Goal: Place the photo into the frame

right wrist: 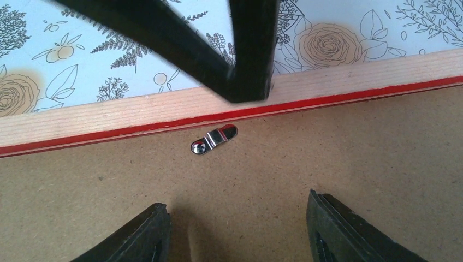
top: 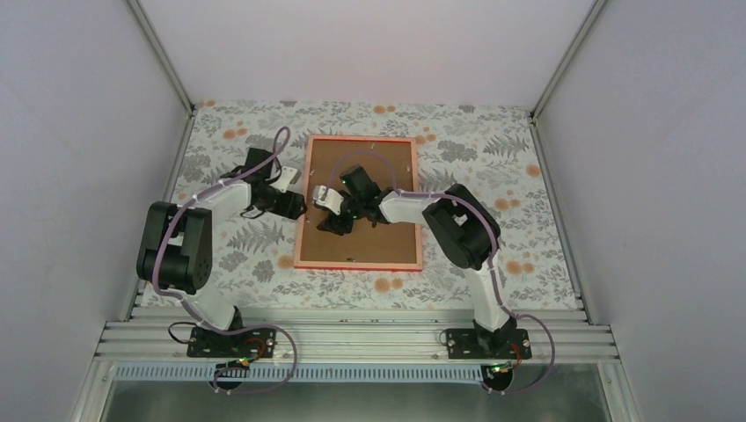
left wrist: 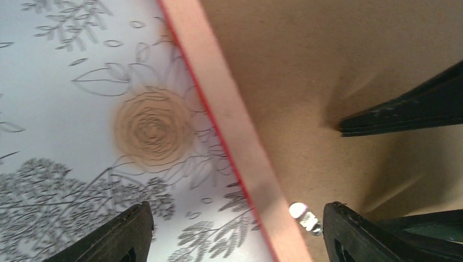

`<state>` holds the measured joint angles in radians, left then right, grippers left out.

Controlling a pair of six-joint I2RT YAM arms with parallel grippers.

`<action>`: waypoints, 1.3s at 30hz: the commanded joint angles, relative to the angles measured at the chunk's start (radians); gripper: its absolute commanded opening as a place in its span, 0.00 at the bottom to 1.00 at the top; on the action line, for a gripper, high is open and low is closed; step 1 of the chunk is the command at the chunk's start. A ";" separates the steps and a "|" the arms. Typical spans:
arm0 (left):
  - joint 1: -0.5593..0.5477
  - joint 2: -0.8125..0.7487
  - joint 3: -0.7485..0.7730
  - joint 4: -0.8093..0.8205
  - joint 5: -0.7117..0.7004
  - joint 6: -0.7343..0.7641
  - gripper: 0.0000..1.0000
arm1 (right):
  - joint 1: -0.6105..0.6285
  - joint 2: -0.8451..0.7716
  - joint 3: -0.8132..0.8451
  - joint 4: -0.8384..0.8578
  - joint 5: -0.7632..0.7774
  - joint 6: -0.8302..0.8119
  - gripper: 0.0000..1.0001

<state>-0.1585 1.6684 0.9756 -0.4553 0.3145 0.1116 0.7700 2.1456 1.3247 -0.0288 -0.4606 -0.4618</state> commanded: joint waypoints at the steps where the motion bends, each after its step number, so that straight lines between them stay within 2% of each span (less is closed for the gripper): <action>1: -0.057 -0.021 -0.002 -0.003 -0.030 -0.016 0.78 | 0.006 0.042 -0.067 -0.091 0.026 0.023 0.61; 7: -0.153 0.008 0.012 0.009 -0.160 -0.038 0.77 | 0.006 0.021 -0.119 -0.048 0.022 0.043 0.61; 13: -0.163 0.091 0.056 -0.025 -0.284 -0.043 0.75 | 0.006 0.007 -0.145 -0.023 0.046 0.056 0.61; 23: -0.171 0.034 0.038 -0.133 -0.424 -0.003 0.67 | 0.004 -0.003 -0.149 -0.014 0.065 0.088 0.61; 29: -0.174 0.048 0.066 -0.193 -0.401 0.025 0.66 | 0.004 0.000 -0.144 -0.015 0.070 0.093 0.61; 34: -0.174 -0.056 0.057 -0.121 -0.212 0.036 0.68 | 0.006 -0.013 -0.133 -0.026 0.034 0.098 0.61; 39: -0.170 -0.063 0.086 -0.085 -0.236 0.007 0.68 | 0.008 -0.036 -0.148 -0.022 0.015 0.104 0.61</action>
<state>-0.3340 1.6222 1.0309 -0.5739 0.0570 0.1265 0.7727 2.1033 1.2221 0.0940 -0.4580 -0.3908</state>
